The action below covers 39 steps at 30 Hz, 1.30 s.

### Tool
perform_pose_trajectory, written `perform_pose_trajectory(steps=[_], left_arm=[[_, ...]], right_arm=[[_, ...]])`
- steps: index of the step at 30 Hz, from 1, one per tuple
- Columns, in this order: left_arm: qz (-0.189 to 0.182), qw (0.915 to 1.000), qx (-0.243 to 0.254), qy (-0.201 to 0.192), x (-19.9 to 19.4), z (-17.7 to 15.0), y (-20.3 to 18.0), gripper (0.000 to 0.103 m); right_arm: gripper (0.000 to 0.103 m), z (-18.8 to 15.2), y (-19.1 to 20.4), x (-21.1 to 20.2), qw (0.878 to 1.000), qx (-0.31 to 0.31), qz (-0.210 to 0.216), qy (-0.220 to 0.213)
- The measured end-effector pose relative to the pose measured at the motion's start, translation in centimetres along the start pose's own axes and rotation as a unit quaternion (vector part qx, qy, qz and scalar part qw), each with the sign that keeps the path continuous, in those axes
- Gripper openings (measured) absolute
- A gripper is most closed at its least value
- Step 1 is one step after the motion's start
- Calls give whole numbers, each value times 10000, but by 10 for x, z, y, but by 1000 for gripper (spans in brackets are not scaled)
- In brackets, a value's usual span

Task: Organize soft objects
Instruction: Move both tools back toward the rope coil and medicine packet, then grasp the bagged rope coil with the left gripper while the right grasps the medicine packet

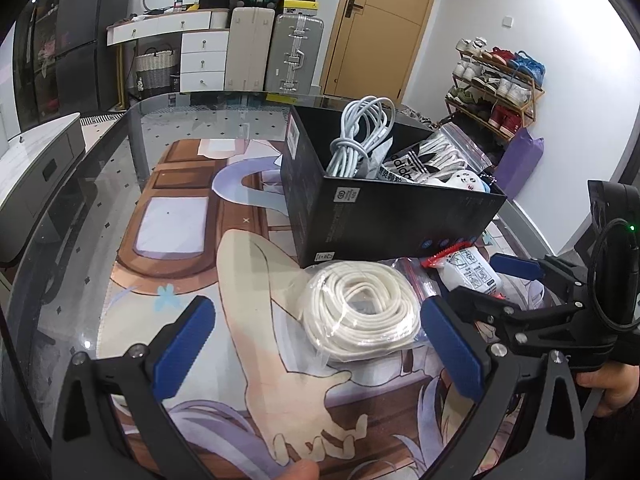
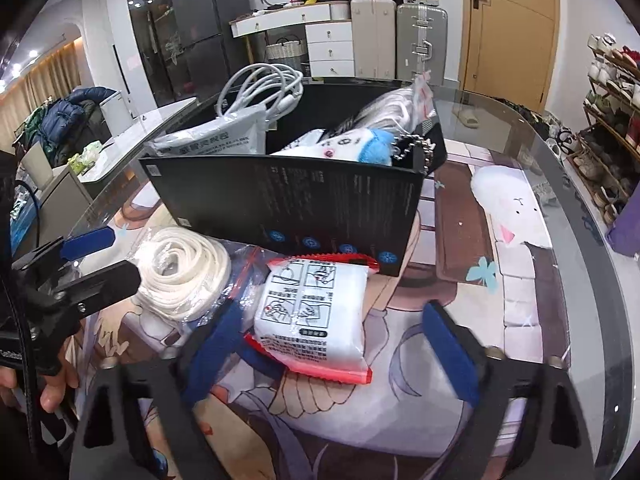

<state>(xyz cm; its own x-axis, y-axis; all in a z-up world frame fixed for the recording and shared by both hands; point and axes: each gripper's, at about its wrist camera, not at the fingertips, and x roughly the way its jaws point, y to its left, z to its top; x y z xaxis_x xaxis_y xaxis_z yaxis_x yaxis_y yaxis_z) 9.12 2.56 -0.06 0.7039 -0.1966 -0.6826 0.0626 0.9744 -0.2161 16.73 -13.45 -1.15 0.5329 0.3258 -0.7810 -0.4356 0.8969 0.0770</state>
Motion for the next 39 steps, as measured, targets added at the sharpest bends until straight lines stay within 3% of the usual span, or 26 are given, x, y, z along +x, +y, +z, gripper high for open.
perform_pose_trajectory(steps=[2,4,6,22,27,39], left_arm=[[-18,10000,20,25,1,0,-1,103],[-41,10000,31,52,1,-1,-1,103],[-90,9999,21,79,1,0,0,103],[-70,9987,324,391,9,-1,-12,103],[197,9977,410,511,10,0,-18,103],[-28,9963,494,705,24,9,-41,103]], right_arm=[[79,-1,2,-1,10000,-43,35,13],[64,-3,5,-3,9999,-109,116,-37],[56,-6,9,-7,9997,-166,142,-56],[53,-41,13,-59,9986,191,245,-428],[53,-45,5,-70,9966,539,207,-582],[53,-46,-1,-75,9961,664,167,-562]])
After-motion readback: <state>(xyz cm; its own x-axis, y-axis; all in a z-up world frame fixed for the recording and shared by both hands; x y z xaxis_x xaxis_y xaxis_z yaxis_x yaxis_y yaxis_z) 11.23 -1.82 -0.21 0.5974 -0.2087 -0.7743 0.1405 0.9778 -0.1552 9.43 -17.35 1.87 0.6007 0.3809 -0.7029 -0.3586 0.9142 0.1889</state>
